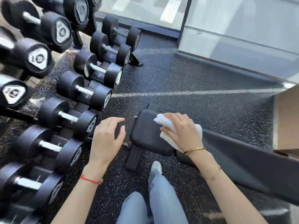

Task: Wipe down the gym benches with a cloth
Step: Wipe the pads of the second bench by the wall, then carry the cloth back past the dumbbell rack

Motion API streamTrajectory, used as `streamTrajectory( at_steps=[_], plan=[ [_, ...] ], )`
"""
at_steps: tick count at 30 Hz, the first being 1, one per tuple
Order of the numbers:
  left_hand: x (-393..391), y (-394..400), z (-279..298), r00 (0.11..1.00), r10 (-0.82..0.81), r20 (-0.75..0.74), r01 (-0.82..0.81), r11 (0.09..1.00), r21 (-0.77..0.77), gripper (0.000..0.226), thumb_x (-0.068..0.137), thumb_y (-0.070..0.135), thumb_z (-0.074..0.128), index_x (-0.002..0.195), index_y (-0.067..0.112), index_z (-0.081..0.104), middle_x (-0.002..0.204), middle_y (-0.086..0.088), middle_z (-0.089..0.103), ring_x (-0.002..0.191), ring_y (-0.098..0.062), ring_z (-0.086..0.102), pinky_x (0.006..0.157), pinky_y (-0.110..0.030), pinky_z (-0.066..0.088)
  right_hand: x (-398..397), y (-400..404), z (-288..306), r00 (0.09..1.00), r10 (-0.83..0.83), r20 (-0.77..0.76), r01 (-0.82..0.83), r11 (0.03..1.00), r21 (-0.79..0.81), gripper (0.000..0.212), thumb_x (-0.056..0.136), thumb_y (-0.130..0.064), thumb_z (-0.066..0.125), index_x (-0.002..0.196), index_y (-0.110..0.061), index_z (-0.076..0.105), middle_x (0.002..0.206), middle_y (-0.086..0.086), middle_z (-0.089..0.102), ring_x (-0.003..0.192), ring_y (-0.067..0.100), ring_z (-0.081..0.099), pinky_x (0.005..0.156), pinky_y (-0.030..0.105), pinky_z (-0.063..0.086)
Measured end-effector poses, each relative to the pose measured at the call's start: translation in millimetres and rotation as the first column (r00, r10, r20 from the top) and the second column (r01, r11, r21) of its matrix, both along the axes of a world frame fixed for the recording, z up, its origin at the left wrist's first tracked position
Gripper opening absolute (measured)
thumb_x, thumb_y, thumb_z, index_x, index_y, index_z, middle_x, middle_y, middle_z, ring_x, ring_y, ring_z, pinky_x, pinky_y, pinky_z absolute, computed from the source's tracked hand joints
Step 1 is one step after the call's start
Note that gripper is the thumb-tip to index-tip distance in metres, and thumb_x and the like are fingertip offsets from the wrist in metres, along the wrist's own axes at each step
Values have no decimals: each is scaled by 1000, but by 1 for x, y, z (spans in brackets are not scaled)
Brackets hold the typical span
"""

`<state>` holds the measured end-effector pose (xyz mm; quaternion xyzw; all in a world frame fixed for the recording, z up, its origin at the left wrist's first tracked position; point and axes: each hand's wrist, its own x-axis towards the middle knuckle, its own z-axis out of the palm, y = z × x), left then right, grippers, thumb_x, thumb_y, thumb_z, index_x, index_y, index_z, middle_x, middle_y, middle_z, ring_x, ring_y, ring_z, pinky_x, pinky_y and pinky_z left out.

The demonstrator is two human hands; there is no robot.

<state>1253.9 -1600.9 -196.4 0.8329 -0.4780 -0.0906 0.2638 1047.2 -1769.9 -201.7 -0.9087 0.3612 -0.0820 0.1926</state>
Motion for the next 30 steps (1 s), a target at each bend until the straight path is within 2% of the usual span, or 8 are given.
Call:
streamTrajectory(
  at_steps=[5, 11, 16, 24, 30],
  plan=[
    [-13, 23, 81, 995, 95, 13, -95, 995, 5, 33, 93, 30, 50, 118, 15, 66, 116, -2, 67, 108, -21, 60, 98, -38, 45, -6, 3, 82, 995, 83, 48, -84, 996, 14, 55, 90, -58, 43, 120, -16, 62, 105, 4, 66, 90, 30, 58, 79, 47, 49],
    [-25, 53, 136, 975, 220, 7, -220, 975, -14, 33, 95, 32, 49, 120, 18, 64, 116, 2, 66, 107, -20, 60, 97, -43, 48, 1, 4, 129, 978, 189, 84, -191, 982, 14, 56, 90, -59, 43, 122, -17, 62, 109, 3, 66, 93, 29, 57, 81, 45, 48],
    [-36, 76, 156, 944, 329, 2, -328, 942, -66, 29, 94, 28, 52, 119, 18, 64, 115, 3, 66, 108, -20, 61, 98, -45, 48, 15, 7, 147, 957, 258, 136, -261, 965, 10, 55, 89, -59, 45, 121, -18, 62, 109, 3, 66, 93, 30, 58, 81, 45, 48],
    [-61, 118, 167, 878, 478, -2, -477, 876, -67, 28, 95, 29, 52, 118, 21, 64, 114, 8, 65, 108, -15, 60, 97, -44, 49, 34, 27, 154, 920, 363, 150, -370, 929, 22, 55, 88, -61, 45, 120, -20, 62, 109, 1, 66, 94, 28, 56, 83, 44, 46],
    [-83, 158, 181, 791, 612, 20, -609, 790, -69, 28, 95, 31, 50, 118, 22, 64, 114, 8, 65, 108, -14, 59, 99, -41, 48, 50, 56, 157, 846, 512, 151, -521, 853, 30, 55, 88, -61, 45, 120, -20, 62, 108, 0, 66, 91, 27, 56, 82, 43, 46]
  ],
)
